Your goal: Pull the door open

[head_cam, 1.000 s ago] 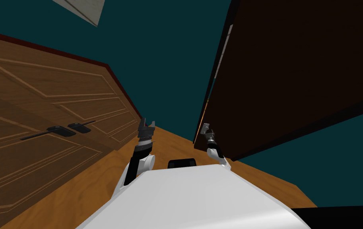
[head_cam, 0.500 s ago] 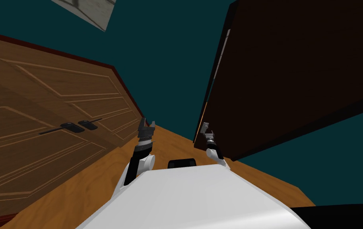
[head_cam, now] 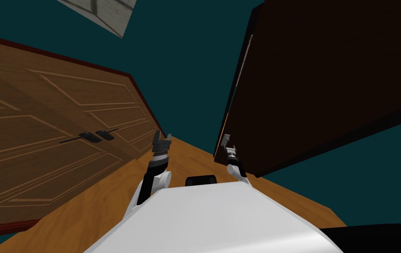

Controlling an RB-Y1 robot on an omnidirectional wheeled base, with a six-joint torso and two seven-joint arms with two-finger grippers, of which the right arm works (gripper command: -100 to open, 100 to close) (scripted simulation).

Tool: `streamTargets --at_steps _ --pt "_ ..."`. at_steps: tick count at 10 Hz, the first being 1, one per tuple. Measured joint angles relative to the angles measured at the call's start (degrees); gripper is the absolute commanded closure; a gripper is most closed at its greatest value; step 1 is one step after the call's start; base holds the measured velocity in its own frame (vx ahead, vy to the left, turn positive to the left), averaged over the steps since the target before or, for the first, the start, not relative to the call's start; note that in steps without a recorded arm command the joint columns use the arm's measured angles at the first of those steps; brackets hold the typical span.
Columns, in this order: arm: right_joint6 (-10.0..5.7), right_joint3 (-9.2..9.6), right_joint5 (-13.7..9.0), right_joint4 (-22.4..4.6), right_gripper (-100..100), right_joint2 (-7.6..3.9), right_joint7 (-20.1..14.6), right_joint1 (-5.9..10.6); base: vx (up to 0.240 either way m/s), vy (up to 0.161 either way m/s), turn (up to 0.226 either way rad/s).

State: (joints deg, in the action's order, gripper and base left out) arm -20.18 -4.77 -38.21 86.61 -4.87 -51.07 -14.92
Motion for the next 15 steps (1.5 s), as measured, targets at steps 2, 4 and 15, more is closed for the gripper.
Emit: streamTargets --at_steps 2,4,15 --pt "0.02 0.48 -2.1 0.8 -100 0.55 -2.7 -0.47 -0.061 -0.018 0.031" --pt "-0.06 0.77 -3.1 1.0 -100 0.75 -4.1 -0.72 0.023 -0.007 0.075" --pt "-1.34 -3.62 -5.9 -3.7 100 -6.64 -9.6 0.22 0.102 -0.010 0.059"
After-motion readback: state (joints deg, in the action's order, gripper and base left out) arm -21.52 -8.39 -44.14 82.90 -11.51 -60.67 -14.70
